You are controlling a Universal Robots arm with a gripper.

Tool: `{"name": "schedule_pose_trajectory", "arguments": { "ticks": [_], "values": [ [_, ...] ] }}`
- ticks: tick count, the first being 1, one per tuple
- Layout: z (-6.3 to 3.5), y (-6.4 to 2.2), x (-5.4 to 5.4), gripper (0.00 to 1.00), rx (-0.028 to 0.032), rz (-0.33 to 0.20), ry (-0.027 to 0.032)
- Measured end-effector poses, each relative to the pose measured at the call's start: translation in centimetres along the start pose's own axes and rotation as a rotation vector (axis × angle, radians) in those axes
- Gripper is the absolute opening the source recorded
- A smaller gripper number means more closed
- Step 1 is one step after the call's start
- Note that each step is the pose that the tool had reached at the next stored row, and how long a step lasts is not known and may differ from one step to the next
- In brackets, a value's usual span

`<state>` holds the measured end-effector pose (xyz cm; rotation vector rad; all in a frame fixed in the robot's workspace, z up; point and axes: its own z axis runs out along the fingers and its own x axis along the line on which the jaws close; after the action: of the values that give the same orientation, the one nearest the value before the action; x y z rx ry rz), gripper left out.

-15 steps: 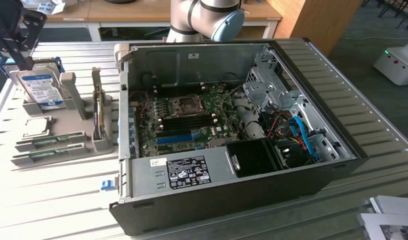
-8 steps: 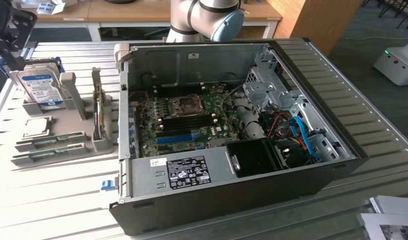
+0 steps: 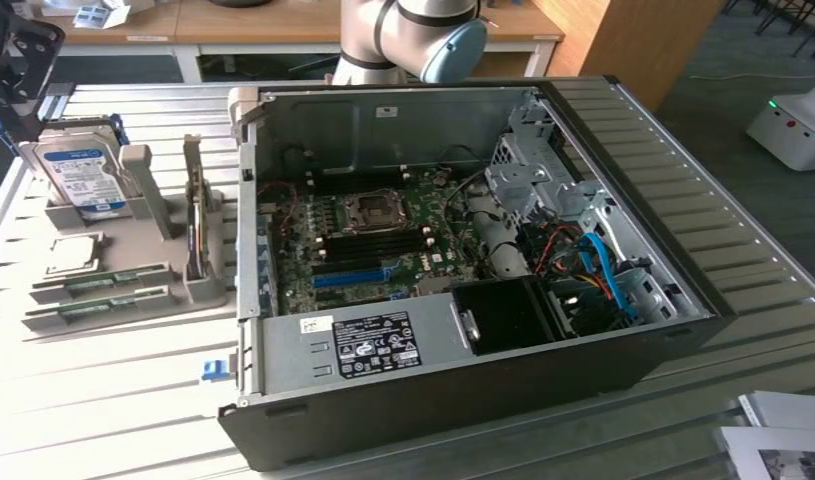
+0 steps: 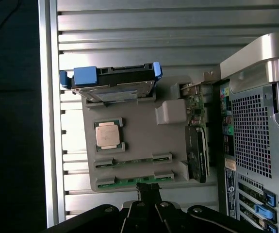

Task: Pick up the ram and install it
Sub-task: 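Pick up the ram and move it above insertion slot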

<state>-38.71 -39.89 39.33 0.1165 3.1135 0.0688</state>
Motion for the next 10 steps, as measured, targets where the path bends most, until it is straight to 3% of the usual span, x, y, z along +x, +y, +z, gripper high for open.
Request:
{"name": "schedule_pose_trajectory", "arguments": {
  "ticks": [10],
  "values": [
    [0.18,-0.01,0.01,0.1,-0.0001,0.0,0.0]
  ]
}}
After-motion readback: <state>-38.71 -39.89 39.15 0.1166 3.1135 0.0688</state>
